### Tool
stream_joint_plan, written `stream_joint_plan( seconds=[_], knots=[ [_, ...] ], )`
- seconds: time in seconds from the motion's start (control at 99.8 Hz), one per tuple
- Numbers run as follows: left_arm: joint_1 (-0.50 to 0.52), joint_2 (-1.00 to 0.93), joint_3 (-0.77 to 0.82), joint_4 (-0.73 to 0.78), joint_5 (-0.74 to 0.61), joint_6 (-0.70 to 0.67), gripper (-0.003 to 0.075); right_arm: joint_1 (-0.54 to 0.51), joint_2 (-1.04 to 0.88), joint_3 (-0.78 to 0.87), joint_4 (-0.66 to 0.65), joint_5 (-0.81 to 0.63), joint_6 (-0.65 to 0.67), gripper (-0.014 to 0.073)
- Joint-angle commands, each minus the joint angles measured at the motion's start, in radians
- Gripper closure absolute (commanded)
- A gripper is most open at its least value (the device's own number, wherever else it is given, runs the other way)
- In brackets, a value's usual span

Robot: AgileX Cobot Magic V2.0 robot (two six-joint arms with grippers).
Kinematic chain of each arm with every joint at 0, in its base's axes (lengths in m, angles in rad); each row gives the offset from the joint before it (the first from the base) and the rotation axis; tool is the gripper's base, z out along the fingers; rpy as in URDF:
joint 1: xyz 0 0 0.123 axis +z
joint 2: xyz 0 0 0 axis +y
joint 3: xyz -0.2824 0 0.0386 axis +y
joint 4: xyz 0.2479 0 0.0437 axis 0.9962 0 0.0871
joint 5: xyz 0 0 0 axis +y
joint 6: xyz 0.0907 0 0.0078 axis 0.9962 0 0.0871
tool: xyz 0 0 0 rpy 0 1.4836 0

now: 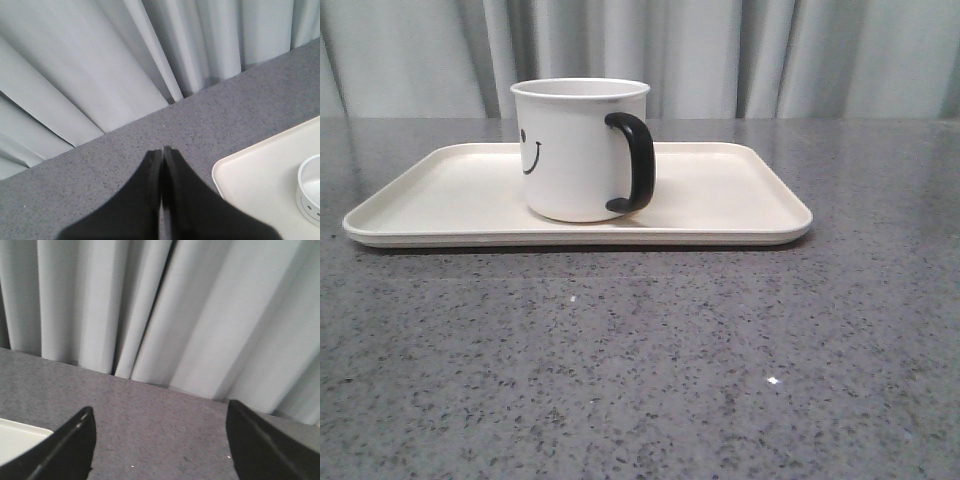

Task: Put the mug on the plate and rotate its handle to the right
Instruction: 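Move the right gripper down over the mug's rim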

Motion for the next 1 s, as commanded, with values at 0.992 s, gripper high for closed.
stream_joint_plan(
  seconds=[0.992],
  knots=[
    [-0.008, -0.049, 0.019, 0.032, -0.014, -0.015, 0.0740, 0.330, 0.601, -0.384, 0.389, 0.296, -0.140, 0.0052]
  ],
)
